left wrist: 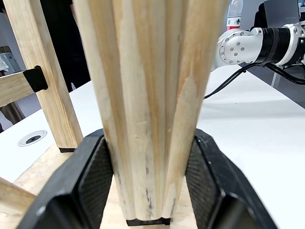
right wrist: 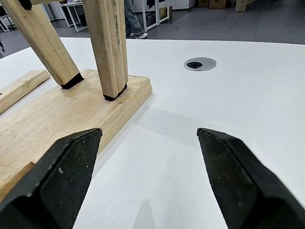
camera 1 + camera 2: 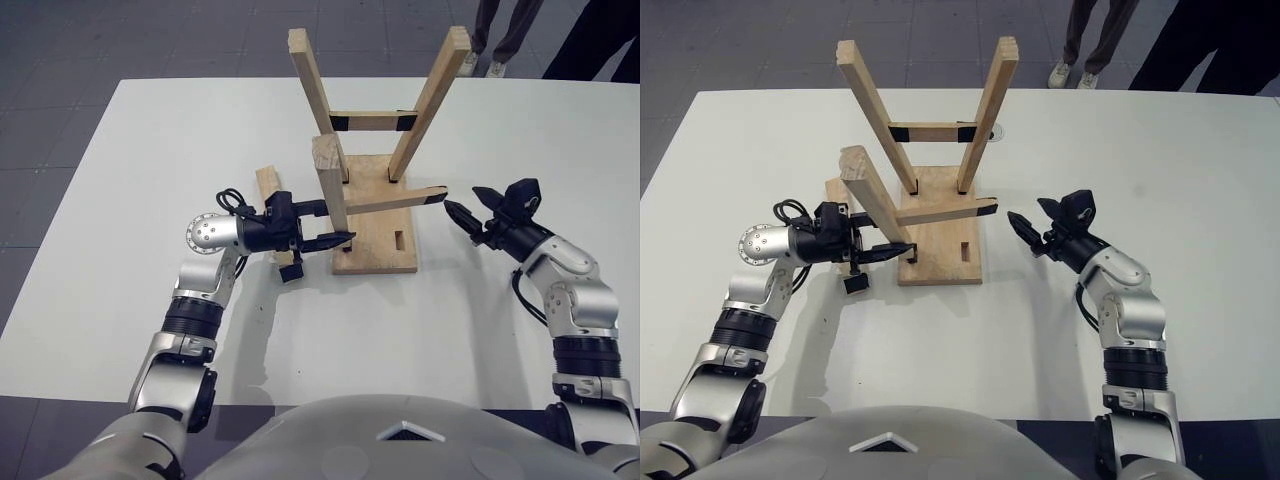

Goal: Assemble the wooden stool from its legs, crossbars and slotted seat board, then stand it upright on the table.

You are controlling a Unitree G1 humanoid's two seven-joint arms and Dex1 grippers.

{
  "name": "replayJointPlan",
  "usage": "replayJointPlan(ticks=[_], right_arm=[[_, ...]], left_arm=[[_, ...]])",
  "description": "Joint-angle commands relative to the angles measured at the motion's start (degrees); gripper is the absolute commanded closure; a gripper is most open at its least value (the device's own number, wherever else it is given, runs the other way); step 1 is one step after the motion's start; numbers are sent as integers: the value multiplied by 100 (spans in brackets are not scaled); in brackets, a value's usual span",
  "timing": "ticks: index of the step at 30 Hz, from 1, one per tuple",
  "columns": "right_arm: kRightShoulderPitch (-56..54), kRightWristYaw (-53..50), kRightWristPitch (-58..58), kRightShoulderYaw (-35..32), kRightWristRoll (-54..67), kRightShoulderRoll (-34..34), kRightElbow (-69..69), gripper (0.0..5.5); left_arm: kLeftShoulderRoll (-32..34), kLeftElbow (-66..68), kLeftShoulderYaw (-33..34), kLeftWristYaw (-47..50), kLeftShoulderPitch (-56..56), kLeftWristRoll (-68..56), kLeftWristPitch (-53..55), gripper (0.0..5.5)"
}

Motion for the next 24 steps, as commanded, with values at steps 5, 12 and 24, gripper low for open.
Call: replayJointPlan(ticks=[5,12,24], right_arm=[[-155,150,18,14,-67,-139,61,180],[-288,256,66,34,-103,-195,138,180],[-250,223,136,14,-56,-176,35,180]], left_arm=[[-94,309,-72,114,411,213,-492,345],[-252,566,-202,201,467,274,-559,345],[555,1685,-334,-637,543,535,-942,345]])
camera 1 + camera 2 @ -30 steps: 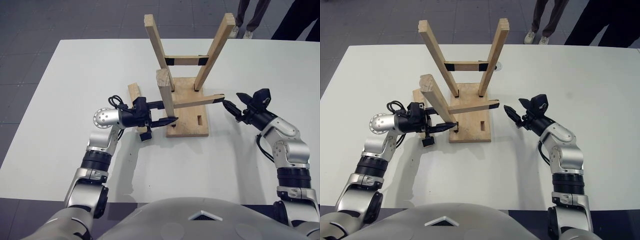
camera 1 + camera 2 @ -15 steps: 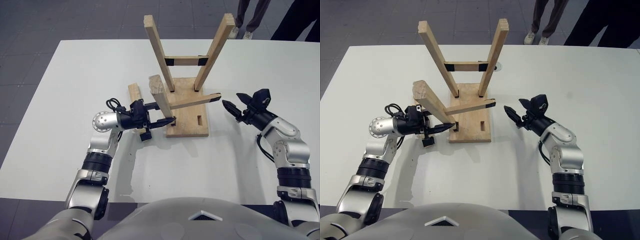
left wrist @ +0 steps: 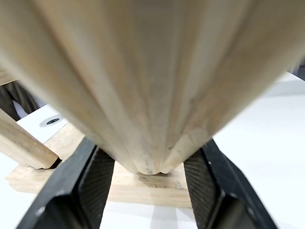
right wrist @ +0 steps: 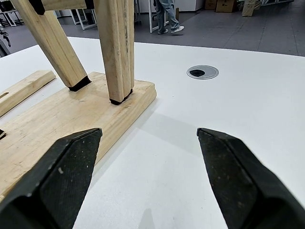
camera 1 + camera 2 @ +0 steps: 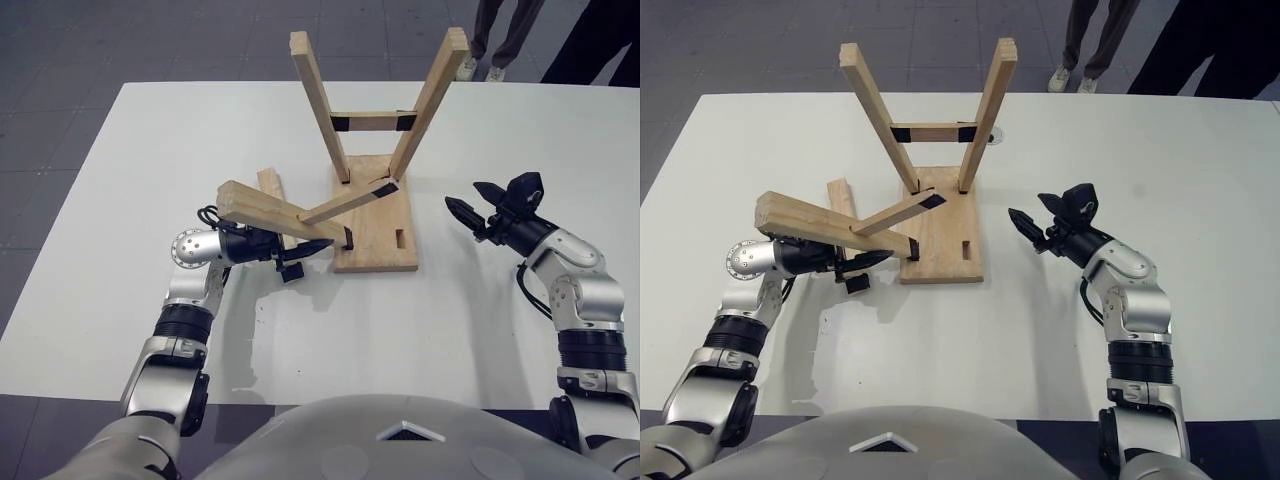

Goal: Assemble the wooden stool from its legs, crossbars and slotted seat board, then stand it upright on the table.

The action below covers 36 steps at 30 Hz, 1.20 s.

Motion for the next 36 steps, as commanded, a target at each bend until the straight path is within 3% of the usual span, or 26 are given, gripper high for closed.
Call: replayJointPlan(ticks=[1,11,21,31,36], right_arm=[[-43,-15,84,7,-6,-29,-83,180],[314,-266,54,-110,39,80,-378,180],[480,-367,64,-135,62,158,-494,180],[474,-437,45,-207,74,162,-485,180],[552,-459,27,-248,74,171,-533,180]], left_arm=[[309,417,-407,-304,337,608,366,345],[611,-1373,-435,83,-256,60,2973,345],[707,-2598,-518,777,-665,593,3551,345],[1076,-3160,-1117,1186,97,1066,5028,345],[1073,-3012,-1268,1717,321,1404,5099,345]])
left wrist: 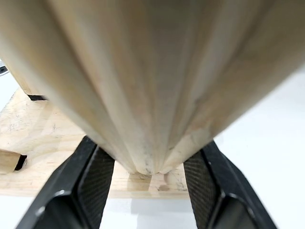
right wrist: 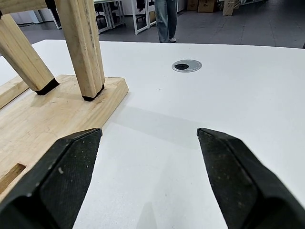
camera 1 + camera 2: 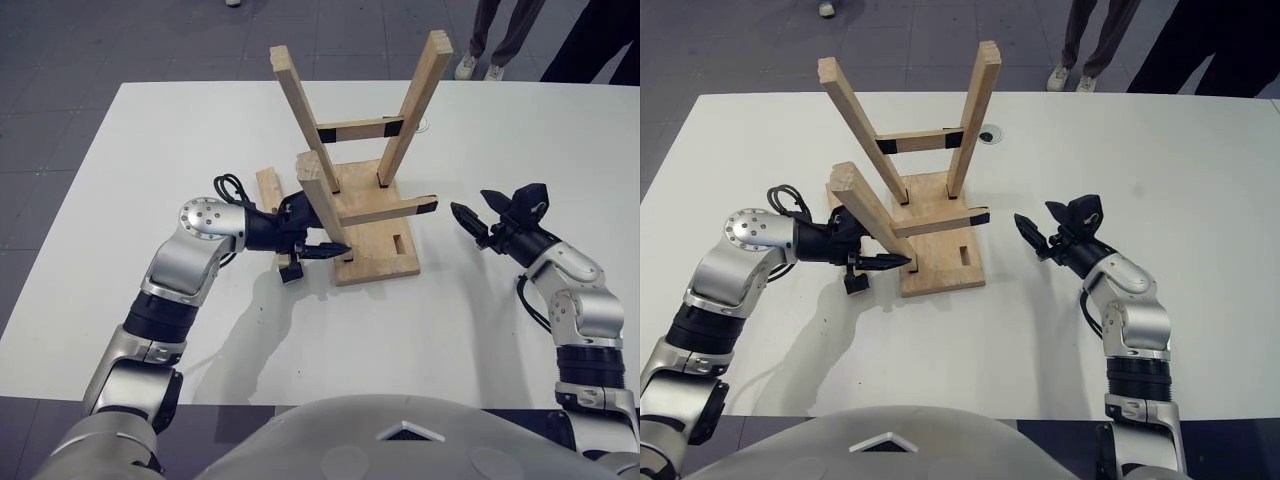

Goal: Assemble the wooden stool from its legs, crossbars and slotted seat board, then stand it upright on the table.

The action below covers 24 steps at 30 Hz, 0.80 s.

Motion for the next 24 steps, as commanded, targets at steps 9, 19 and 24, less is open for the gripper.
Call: replayJointPlan(ticks=[9,19,24], right_arm=[[85,-87,53,-84,44,30,-133,180],[36,-149,81,-45,65,99,-168,180],[-2,-120,90,9,58,117,-174,180]], left_arm=[[202,390,-1037,1431,1007,1205,150,345],[563,-43,-1503,1881,826,1387,1058,345],[467,-332,-1397,2463,893,1383,912,345]])
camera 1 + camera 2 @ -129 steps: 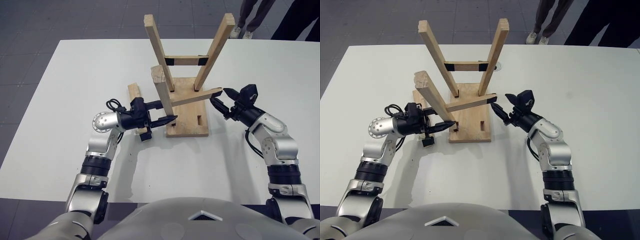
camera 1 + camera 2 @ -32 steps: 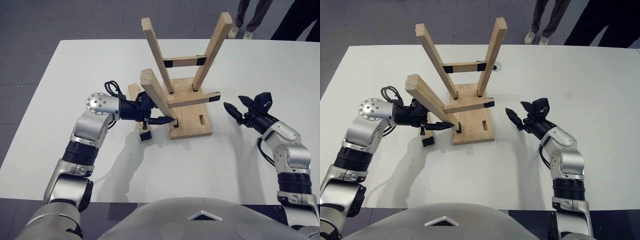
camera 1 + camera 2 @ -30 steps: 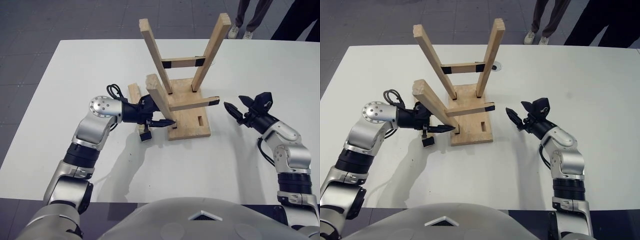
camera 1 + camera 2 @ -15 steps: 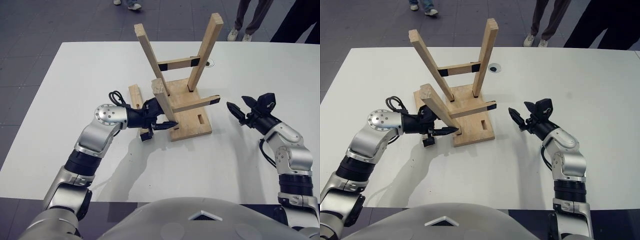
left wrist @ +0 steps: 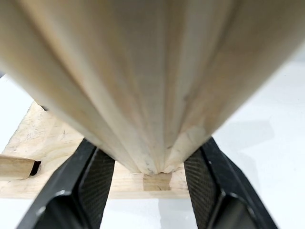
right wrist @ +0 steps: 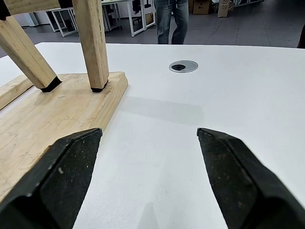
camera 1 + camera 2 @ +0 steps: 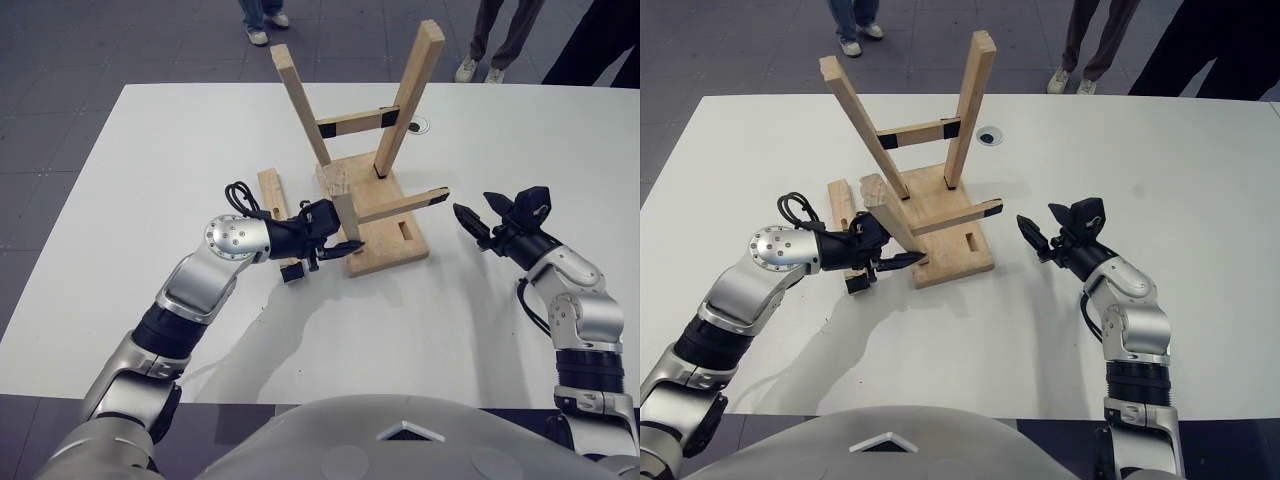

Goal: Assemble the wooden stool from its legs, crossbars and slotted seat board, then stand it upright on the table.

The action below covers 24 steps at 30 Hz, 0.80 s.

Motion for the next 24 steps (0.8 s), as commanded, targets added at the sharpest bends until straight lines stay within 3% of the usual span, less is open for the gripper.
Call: replayJointPlan(ticks=[1,6,14,20,24], right_arm=[[-94,5,88,51,56,37,-93,180],[-63,18,88,54,65,26,-109,180],[-59,-6,63,65,71,56,-105,180],[-102,46,81,30,77,-8,-60,180],[-119,13,85,52,67,31,-74,180]], left_arm=[[345,282,-367,690,673,1085,738,345],[159,-333,374,1353,552,923,150,345],[113,-513,333,1163,602,965,559,345],[-536,-886,873,936,1019,-456,1472,345],[-661,-1174,599,719,914,-645,1620,345]])
